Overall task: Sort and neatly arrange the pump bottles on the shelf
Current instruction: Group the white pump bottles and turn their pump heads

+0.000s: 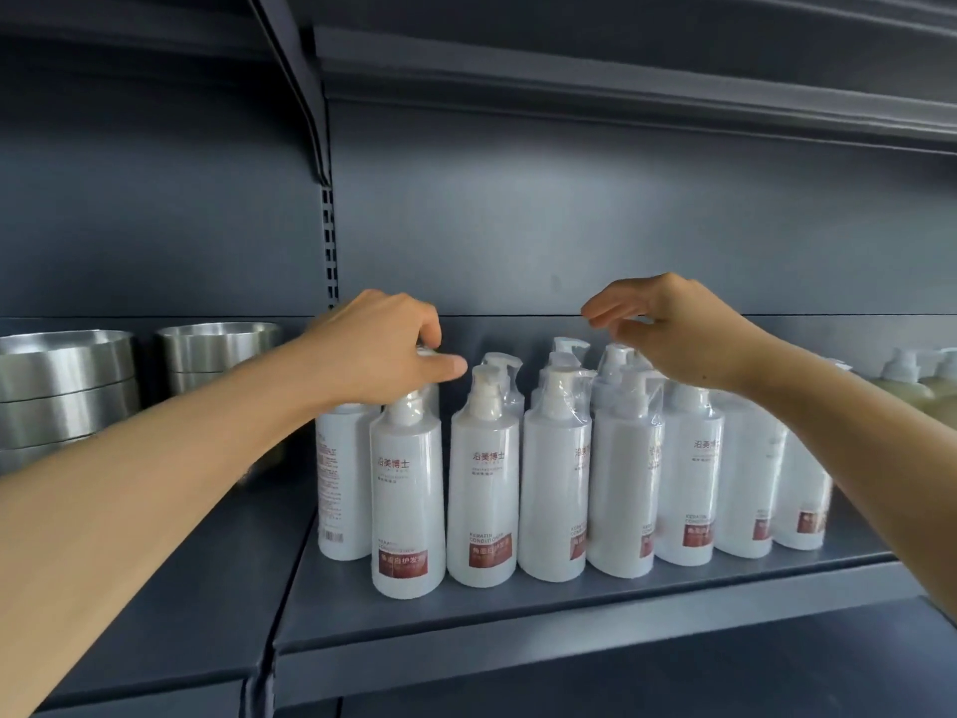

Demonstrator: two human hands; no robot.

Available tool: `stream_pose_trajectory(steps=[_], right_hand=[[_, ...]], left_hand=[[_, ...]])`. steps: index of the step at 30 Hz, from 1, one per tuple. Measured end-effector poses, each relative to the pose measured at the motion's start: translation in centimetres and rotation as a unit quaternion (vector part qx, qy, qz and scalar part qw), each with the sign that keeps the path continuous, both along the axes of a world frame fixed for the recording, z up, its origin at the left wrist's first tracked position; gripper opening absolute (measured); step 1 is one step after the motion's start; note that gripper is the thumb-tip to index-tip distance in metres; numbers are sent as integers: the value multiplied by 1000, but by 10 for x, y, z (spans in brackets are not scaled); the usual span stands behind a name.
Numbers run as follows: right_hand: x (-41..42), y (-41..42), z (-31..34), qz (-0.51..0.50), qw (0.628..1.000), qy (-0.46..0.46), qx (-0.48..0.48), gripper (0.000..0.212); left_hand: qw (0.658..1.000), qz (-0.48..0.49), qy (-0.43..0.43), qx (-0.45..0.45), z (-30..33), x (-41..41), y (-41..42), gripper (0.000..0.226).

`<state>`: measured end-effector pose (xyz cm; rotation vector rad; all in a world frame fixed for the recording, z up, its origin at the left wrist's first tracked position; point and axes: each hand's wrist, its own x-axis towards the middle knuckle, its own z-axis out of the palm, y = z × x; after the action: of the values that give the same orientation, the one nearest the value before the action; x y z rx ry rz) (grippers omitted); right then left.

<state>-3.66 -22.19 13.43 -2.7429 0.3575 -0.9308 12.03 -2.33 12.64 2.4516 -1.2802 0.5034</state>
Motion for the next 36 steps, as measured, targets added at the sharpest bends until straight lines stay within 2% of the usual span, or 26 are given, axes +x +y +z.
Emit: stream_pose_trajectory(steps=[4,9,14,18,22,27,31,36], right_hand=[[-21,-24,3,-39,999,-12,30,34],[-47,-61,8,-81,996,-19,39,34],[-60,-106,16,-105,994,-6,25,33],[-63,-148,20,-105,992,50,37,31],[-58,-192,20,-78,984,149,58,32],[-44,-226,22,4,969,219,112,36],[-32,-241,16,52,953,283,93,38],[-22,-252,4,104,955,256,108,19]], left_hand=[[998,-6,-55,-8,13,-17,-25,38],[998,-61,-16,12,21,-35,-74,27],[995,-90,-12,41,29,-51,-124,23],[993,-98,9,65,37,-64,-168,25],[990,-94,29,104,41,-75,-213,29],[979,-93,68,171,42,-87,-261,37],[965,-91,78,231,37,-92,-286,33],[951,-96,94,279,30,-87,-303,14]])
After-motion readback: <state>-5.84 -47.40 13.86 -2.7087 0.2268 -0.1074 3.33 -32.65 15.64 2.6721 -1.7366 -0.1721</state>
